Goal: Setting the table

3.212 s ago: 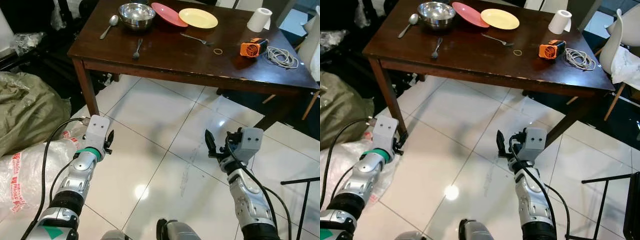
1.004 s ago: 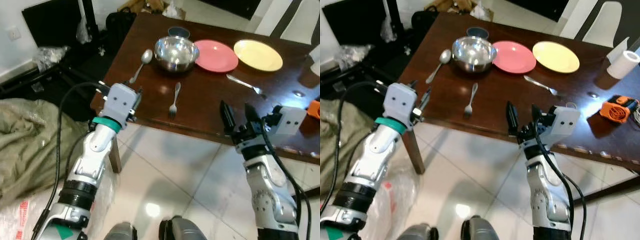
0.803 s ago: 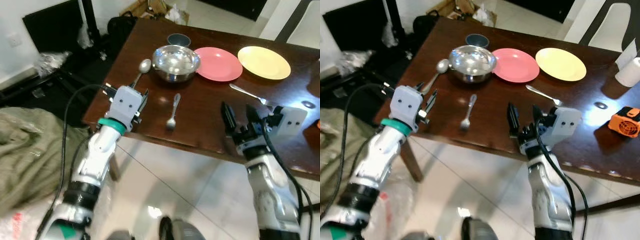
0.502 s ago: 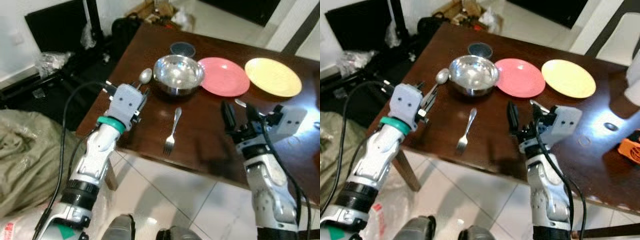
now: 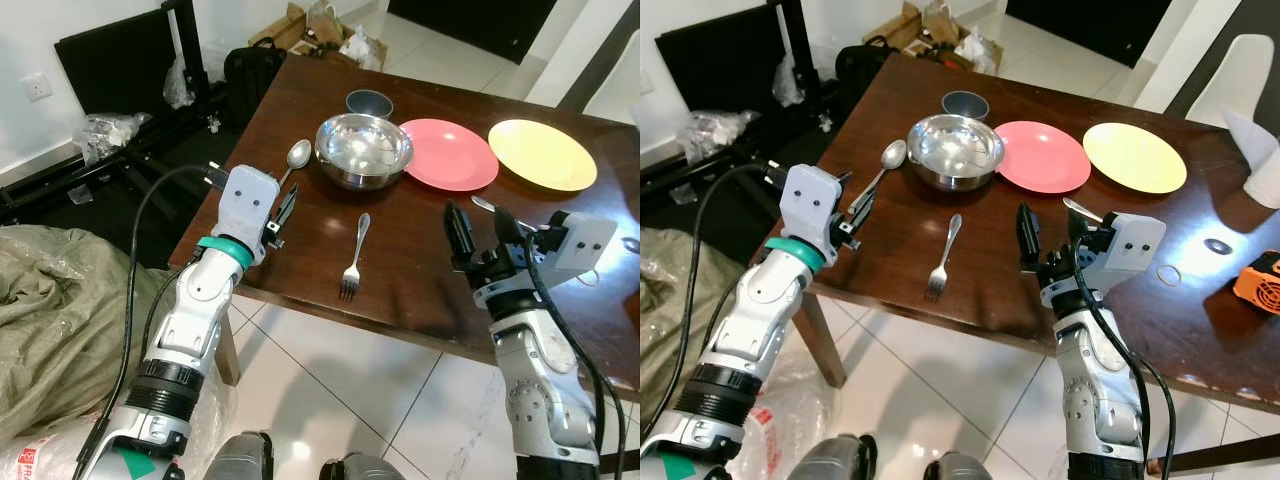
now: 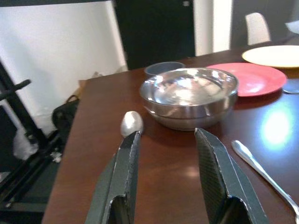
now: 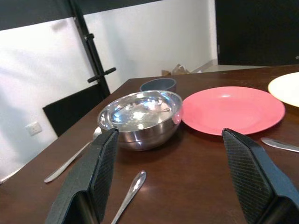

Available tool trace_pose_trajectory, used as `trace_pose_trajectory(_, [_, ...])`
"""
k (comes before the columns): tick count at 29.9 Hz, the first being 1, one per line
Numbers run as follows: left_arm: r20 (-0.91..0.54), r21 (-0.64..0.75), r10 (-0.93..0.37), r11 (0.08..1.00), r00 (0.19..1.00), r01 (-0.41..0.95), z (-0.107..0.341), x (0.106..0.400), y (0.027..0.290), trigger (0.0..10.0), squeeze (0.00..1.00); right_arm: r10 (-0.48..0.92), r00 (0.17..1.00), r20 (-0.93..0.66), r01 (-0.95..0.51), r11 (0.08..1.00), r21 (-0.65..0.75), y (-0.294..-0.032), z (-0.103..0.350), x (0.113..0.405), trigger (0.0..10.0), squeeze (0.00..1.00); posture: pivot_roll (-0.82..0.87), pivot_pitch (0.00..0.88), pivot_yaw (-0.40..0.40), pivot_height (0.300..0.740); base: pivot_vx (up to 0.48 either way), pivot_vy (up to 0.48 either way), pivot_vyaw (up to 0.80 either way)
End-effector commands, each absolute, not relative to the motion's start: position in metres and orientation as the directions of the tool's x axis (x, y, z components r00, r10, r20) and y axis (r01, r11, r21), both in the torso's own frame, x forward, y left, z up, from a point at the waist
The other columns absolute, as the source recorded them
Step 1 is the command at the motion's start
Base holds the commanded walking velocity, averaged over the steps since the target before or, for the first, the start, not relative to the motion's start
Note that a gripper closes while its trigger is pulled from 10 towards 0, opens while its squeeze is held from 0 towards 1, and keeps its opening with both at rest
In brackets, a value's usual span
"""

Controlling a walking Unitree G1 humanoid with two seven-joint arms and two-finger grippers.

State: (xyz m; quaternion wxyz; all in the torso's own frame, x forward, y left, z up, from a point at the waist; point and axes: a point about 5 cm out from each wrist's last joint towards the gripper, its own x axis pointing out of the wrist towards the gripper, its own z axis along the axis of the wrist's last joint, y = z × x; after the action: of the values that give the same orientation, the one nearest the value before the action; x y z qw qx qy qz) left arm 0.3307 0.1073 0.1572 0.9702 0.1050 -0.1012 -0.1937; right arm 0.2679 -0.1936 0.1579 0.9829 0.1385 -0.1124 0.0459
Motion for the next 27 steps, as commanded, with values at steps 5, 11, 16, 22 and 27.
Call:
trace_pose_trajectory(5, [0.117, 0.248, -0.428, 0.886, 0.896, 0.391, 0.154, 0.332, 0.104, 10.0, 0.0, 0.052, 0.977, 0.208, -0.106, 0.96, 0.259, -0.196, 0.154, 0.266, 10.0, 0.0, 0.05, 0.01, -0.004, 0.74, 0.0, 0.0, 0.0])
trace_pose_trajectory(11, [0.104, 0.252, -0.44, 0.879, 0.892, 0.404, 0.153, 0.333, 0.104, 10.0, 0.0, 0.05, 0.977, 0.207, -0.105, 0.96, 0.261, -0.195, 0.153, 0.265, 10.0, 0.0, 0.04, 0.018, 0.002, 0.74, 0.0, 0.0, 0.0])
trace_pose_trajectory(16, [0.094, 0.254, -0.446, 0.875, 0.89, 0.412, 0.153, 0.332, 0.103, 10.0, 0.0, 0.05, 0.977, 0.206, -0.104, 0.959, 0.263, -0.194, 0.153, 0.265, 10.0, 0.0, 0.04, 0.019, 0.002, 0.74, 0.0, 0.0, 0.0])
trace_pose_trajectory(22, [0.064, 0.316, -0.527, 0.816, 0.848, 0.483, 0.164, 0.335, 0.097, 10.0, 0.0, 0.066, 0.977, 0.2, -0.118, 0.959, 0.258, -0.192, 0.152, 0.264, 10.0, 0.0, 0.04, 0.024, 0.005, 0.74, 0.0, 0.0, 0.0])
trace_pose_trajectory(27, [0.026, 0.419, -0.641, 0.704, 0.767, 0.573, 0.185, 0.34, 0.083, 10.0, 0.0, 0.18, 0.967, 0.181, -0.212, 0.96, 0.183, -0.178, 0.152, 0.262, 10.0, 0.0, 0.04, 0.03, 0.011, 0.74, 0.0, 0.0, 0.0])
